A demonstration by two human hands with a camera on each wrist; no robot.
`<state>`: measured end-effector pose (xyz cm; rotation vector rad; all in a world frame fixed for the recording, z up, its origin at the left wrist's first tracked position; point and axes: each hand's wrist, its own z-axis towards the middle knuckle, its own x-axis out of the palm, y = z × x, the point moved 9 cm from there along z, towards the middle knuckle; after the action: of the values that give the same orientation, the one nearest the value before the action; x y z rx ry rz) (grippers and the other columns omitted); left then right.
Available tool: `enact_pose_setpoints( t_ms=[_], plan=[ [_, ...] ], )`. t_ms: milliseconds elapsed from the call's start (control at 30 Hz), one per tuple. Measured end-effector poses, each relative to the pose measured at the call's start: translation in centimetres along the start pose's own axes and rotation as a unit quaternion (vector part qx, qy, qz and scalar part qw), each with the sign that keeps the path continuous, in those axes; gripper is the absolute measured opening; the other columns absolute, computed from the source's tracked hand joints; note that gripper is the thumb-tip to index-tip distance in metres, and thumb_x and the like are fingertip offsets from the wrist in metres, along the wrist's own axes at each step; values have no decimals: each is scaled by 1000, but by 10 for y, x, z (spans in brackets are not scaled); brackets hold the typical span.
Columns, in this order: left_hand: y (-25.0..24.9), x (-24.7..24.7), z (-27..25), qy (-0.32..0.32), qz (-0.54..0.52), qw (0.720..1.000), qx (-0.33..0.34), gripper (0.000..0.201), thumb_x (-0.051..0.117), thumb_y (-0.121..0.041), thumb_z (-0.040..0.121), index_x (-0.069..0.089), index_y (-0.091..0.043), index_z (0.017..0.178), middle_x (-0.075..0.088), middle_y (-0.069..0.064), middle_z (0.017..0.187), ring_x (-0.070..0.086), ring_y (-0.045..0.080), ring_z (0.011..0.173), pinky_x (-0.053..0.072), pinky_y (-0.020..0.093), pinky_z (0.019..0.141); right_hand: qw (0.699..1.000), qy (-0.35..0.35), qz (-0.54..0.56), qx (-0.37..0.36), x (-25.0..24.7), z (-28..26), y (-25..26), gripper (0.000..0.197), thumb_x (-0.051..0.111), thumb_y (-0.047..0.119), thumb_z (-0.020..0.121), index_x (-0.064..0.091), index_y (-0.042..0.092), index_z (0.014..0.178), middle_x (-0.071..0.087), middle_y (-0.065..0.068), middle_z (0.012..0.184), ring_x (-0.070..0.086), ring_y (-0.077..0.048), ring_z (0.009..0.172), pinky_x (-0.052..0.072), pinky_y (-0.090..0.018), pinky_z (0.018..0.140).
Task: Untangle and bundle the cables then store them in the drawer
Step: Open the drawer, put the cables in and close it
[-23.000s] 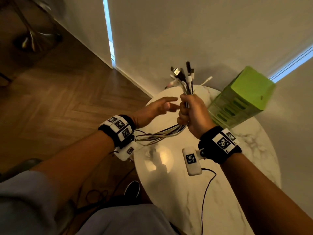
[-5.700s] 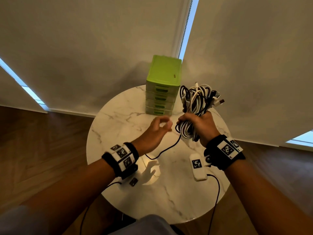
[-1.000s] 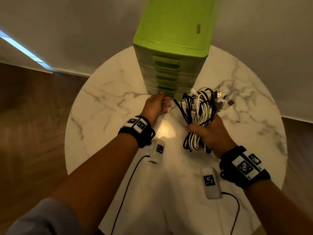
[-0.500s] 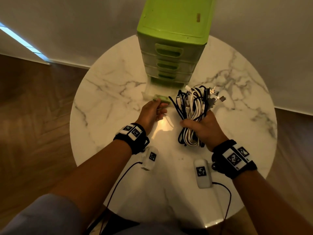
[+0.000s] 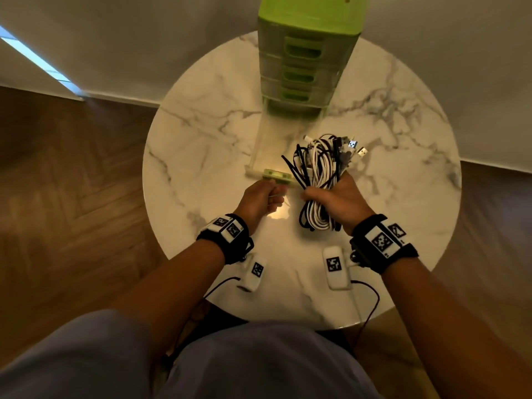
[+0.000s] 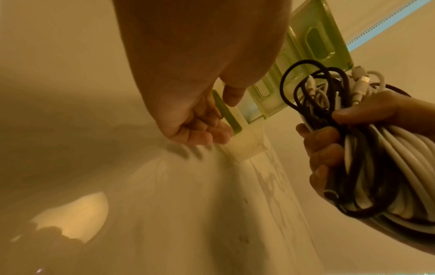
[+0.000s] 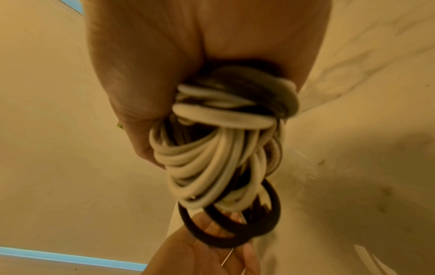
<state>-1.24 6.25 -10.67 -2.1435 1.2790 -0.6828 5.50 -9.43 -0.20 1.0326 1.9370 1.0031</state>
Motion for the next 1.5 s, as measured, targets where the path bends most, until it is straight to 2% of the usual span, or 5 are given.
enact_pose_setpoints(
  t_ms=[233, 500, 967, 1100, 1500],
  plan=[
    [-49, -27, -6, -25, 172, 979, 111, 21, 51, -20, 103, 69, -8, 103, 71, 5, 84, 58, 8, 58, 43, 20, 55, 994, 37, -48, 95, 15, 33, 12, 15, 79, 18, 74, 64, 17, 73, 61, 8, 58, 55, 1, 48, 43, -20, 48],
    [-112, -50, 38, -18, 474, 854, 215, 38, 68, -23, 95, 56, -15, 130, 55, -4, 110, 53, 14, 100, 35, 20, 85, 976, 29, 17, 217, 52, 116, 3, 43, 83, 16, 57, 73, 10, 98, 75, -11, 99, 71, -32, 96, 59, -47, 87],
    [-119, -39, 47, 93, 517, 820, 227, 38, 75, -24, 90, 63, -13, 125, 66, -1, 116, 60, 14, 80, 40, 14, 69, 971, -118, -120, 169, 61, 144, 1, 99, 79, 44, 73, 28, 5, 148, 48, -15, 142, 50, -33, 128, 45, -36, 103],
    [-168, -28, 50, 90, 452, 827, 321, 23, 75, -15, 90, 69, -17, 112, 67, 0, 106, 59, -8, 81, 41, 3, 71, 957, -113, -208, 167, 59, 141, -3, 106, 76, 55, 73, 23, 3, 150, 34, -19, 144, 37, -42, 132, 37, -46, 108],
    [-171, 75, 73, 259, 538, 637, 487, 36, 57, -13, 99, 64, -14, 134, 65, 12, 122, 59, 25, 110, 44, 30, 99, 991, -38, -98, 86, 48, 131, 1, 72, 81, 53, 56, 61, 30, 121, 70, 4, 113, 66, -16, 103, 56, -39, 91]
  ],
)
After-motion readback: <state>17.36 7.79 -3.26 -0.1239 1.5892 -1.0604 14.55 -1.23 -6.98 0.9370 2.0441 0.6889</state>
